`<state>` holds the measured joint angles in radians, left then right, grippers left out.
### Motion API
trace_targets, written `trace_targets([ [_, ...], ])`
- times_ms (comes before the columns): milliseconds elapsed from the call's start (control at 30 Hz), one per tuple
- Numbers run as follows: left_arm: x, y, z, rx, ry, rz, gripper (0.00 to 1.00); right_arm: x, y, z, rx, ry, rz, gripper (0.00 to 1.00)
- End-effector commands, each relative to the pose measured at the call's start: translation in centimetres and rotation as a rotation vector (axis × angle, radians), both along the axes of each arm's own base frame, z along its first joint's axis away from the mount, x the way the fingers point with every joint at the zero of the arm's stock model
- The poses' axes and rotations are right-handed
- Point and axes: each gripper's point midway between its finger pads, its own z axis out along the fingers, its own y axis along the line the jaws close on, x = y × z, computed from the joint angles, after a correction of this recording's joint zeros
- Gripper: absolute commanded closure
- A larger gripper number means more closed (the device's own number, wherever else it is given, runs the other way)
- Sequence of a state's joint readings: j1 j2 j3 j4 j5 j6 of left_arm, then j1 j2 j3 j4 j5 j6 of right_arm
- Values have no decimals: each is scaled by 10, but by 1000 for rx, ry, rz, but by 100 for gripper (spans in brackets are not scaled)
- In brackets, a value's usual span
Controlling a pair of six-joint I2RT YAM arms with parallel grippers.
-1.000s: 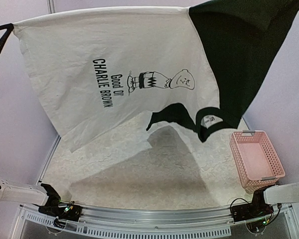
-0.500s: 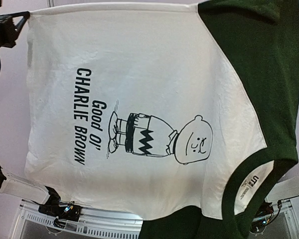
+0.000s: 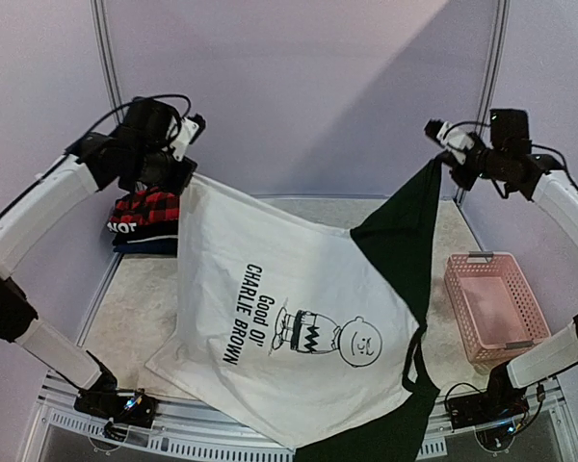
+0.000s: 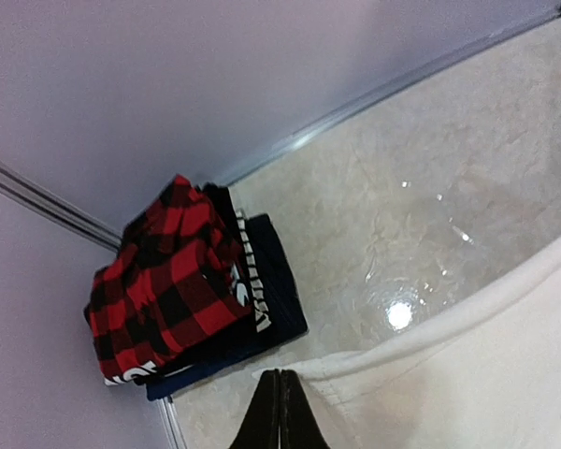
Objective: Fold and stack the mixed laundry pile
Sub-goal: Flatten out the crumpled T-shirt at the center of the board.
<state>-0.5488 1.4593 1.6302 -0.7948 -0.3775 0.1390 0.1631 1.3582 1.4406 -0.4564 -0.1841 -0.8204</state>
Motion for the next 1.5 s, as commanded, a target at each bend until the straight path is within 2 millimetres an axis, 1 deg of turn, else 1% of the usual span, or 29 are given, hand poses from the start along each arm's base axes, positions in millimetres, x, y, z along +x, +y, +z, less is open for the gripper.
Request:
trace_targets([
  [0,38,4,-61,-16,101,82,100,37,-12,-57,-88,41,-75,100],
  [67,52,9,-86,6,147,115,100,60,-16,-75,-89,72,-126,100],
  [100,58,11,-97,13,165,130,100,70,-17,-76,-86,77,-146,100],
  [133,64,12,-105,16,179,139,100,84,-18,-87,-73,106,-172,100],
  [167,69,13,-112,20,190,147,100,97,-22,-91,-73,117,-217,100],
  [200,74,16,-117,27,200,160,100,108,-24,-87,-73,112,-247,100],
  [233,79,18,-122,30,208,173,100,122,-26,-99,-78,134,-279,100],
  [267,84,20,-127,33,218,184,100,132,-28,-97,-82,135,-303,100],
  [300,89,20,-135,35,231,191,100,144,-30,-101,-87,144,-328,100],
  [333,94,20,-138,33,235,197,100,157,-31,-113,-93,165,-351,100],
  [400,103,18,-143,26,243,199,100,177,-34,-110,-90,152,-391,100],
  [433,107,17,-146,28,245,196,100,185,-34,-121,-91,170,-402,100],
  [567,123,9,-152,24,240,193,100,204,-39,-125,-90,146,-457,100],
  [600,127,6,-151,15,236,186,100,208,-42,-122,-94,129,-473,100],
  [700,137,-1,-149,-8,226,176,100,213,-47,-121,-111,111,-503,100],
  [800,148,-8,-143,-19,204,162,100,206,-49,-125,-119,146,-511,100],
  [900,158,-12,-144,-7,194,140,100,193,-50,-124,-116,193,-513,100],
  [967,166,-15,-148,-1,194,135,100,181,-47,-125,-100,236,-496,100],
  [1000,170,-15,-151,-3,199,136,100,174,-44,-129,-92,264,-483,100],
  [1033,174,-16,-152,-11,199,137,100,167,-41,-125,-68,282,-471,100],
  [1067,178,-18,-154,-18,198,133,100,161,-38,-126,-57,305,-466,100],
  [1167,195,-27,-156,-35,174,105,100,148,-35,-128,-25,359,-462,100],
  [1233,210,-28,-157,-30,155,109,100,150,-39,-125,-19,346,-487,100],
  [1267,217,-27,-158,-35,152,114,100,154,-41,-124,-25,329,-503,100],
  [1333,231,-22,-157,-60,135,139,100,165,-48,-115,-37,281,-539,100],
  [1367,236,-20,-156,-73,127,146,100,171,-50,-117,-45,275,-553,100],
  [1400,241,-19,-154,-88,116,149,100,176,-51,-115,-46,263,-563,100],
  [1467,247,-19,-156,-103,108,146,100,187,-54,-122,-45,259,-582,100],
])
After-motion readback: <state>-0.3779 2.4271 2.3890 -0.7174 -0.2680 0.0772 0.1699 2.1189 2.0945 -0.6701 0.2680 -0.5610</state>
